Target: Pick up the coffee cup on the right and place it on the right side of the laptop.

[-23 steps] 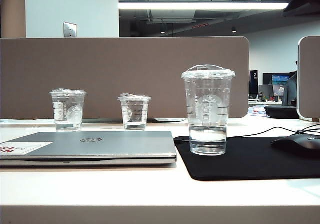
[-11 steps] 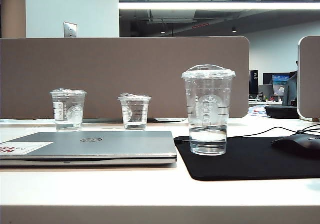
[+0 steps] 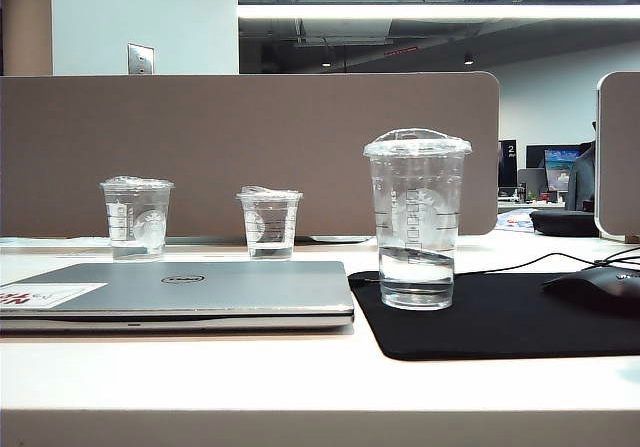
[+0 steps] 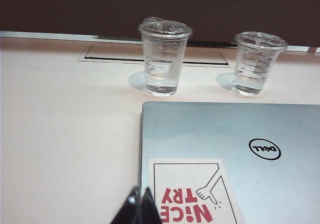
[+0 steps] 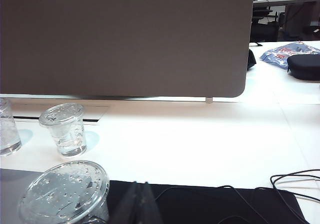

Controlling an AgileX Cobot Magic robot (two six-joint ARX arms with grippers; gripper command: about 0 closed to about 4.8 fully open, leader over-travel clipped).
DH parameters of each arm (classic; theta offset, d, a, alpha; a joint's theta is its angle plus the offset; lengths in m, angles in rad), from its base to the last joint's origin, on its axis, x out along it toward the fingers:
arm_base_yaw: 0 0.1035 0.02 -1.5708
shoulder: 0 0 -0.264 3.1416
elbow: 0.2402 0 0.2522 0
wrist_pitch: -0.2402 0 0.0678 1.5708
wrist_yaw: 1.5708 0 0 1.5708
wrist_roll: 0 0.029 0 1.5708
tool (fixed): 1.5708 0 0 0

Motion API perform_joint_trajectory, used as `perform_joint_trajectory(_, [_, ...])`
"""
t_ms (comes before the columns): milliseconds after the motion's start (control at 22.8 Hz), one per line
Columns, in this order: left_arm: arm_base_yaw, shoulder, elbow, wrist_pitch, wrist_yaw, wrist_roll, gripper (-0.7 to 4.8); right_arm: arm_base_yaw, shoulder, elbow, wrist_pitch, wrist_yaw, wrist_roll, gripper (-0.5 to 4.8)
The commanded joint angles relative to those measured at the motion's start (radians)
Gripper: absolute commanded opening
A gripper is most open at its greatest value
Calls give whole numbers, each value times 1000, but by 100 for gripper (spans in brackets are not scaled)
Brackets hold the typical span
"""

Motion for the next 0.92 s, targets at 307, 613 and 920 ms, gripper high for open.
perform_joint_trajectory(307, [1,0,3,8,1,2,-5,0,-3,3,15,-9,-3,-9])
perform_joint_trajectory(613, [1,0,3,8,1,2,-5,-12,-14,1,14,-10,-3,-9])
perform_joint_trajectory(920, [1,0,3,8,1,2,-5,-245,-347,-112,-122,11,-2,-9])
